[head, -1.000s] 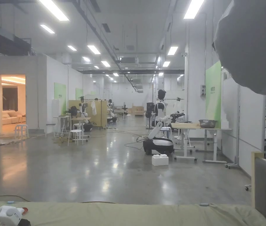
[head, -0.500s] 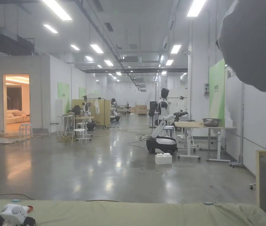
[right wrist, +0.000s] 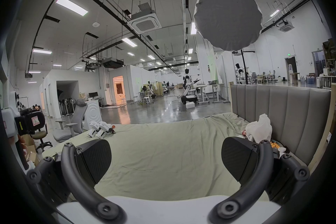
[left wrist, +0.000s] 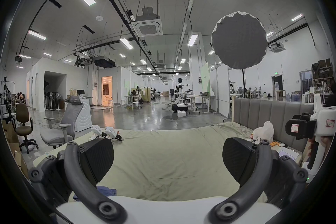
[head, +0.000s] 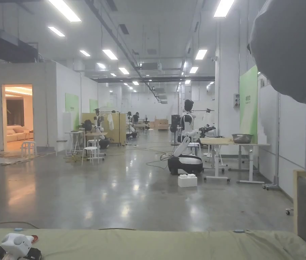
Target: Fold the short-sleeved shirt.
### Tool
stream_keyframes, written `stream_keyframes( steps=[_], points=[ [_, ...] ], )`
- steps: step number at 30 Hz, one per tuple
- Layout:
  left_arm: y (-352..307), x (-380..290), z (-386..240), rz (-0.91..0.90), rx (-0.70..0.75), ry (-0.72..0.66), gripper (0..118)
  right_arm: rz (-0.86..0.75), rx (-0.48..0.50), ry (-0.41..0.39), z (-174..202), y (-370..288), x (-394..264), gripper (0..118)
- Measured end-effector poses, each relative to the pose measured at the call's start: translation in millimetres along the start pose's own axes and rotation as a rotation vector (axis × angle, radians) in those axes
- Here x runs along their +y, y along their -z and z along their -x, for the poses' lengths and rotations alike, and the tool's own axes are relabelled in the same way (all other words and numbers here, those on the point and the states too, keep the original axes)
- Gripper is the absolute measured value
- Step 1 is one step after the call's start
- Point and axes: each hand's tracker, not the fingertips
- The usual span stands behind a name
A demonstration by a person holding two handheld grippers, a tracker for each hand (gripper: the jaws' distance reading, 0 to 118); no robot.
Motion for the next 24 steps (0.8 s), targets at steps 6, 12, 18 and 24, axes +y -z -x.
stream_keyframes(
  steps=[6,12,18,24],
  points=[
    [1.0,-0.3,0.4,0.01,0.01,-0.005,118,0.007,0.012,0.072,-6.1,1.3,3.0,118],
    [2.3,0.3,1.8,0.018,0.011,-0.017,118,0.078,-0.019,0.348,-11.5,3.4,12.2,118],
    [2.4,0.5,0.2,0.02,0.0,-0.017,118,0.139,-0.054,0.426,-7.2,2.4,18.0,118],
    [2.6,1.2,0.2,0.02,-0.009,-0.019,118,0.143,-0.091,0.34,4.7,1.4,19.4,118]
  ],
)
